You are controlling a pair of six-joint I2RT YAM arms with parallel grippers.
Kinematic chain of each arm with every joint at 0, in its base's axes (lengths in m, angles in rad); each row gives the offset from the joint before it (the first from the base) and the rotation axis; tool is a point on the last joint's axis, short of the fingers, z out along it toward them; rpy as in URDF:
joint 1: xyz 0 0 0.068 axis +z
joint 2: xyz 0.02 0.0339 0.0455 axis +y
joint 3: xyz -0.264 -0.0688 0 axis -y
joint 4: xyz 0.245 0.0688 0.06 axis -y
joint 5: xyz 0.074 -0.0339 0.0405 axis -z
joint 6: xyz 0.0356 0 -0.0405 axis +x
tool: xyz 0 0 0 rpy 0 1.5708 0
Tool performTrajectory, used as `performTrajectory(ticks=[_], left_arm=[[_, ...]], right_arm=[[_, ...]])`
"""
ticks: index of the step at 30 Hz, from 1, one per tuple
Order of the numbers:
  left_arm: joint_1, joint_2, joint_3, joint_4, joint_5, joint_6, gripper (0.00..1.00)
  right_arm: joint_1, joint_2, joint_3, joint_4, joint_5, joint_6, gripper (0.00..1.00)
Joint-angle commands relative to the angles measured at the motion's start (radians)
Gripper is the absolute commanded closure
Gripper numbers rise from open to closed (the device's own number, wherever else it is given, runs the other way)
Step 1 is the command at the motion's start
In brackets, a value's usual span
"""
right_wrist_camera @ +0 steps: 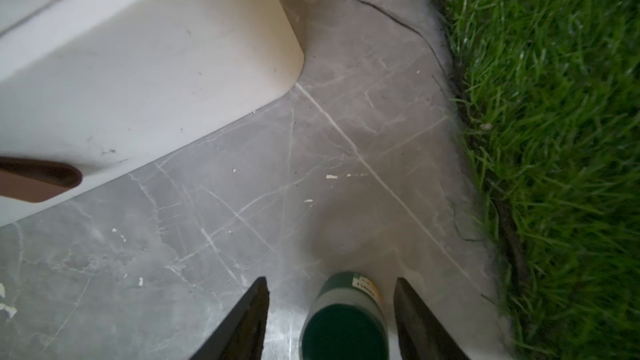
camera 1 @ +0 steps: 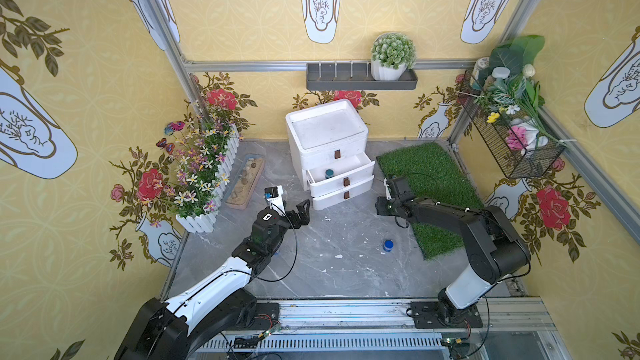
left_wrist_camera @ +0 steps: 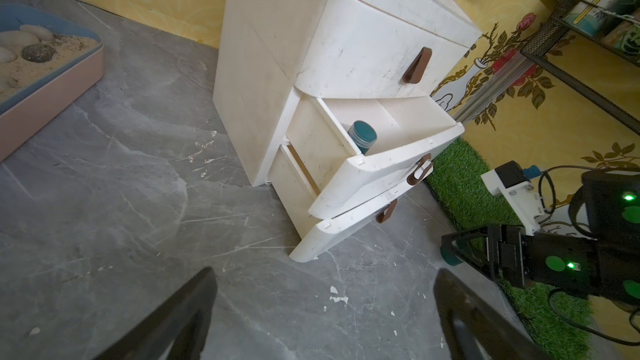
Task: Put the paint cans in the drawer according to color
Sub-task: Pick up the paint can at the center of the board, then place the paint can in the drawer.
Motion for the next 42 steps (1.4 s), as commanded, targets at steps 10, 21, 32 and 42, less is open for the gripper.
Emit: performTrajectory(ticks=[10, 21, 32, 42], left_arm=[[0.002, -0.057, -0.02, -0.026, -0.01, 0.021, 0.0], [0.002, -0.155, -0.067, -0.029, -0.061, 0.019, 0.0], [0.043, -0.222, -0.093, -0.055, -0.078, 0.007, 0.0], [0.049, -0.288, -0.096, -0.107, -0.081, 0.016, 0.0]], right_arm=[[0.002, 0.022, 0.026, -0.035, 0.011, -0.021, 0.65], [0.036, -0.271, -0.064, 0.116, -0.146, -0.02, 0.7], [0.224, -0.106, 0.282, 0.142, -0.237, -0.039, 0.68], [0.241, 0.035, 0.441, 0.124, -0.104, -0.064, 0.67]])
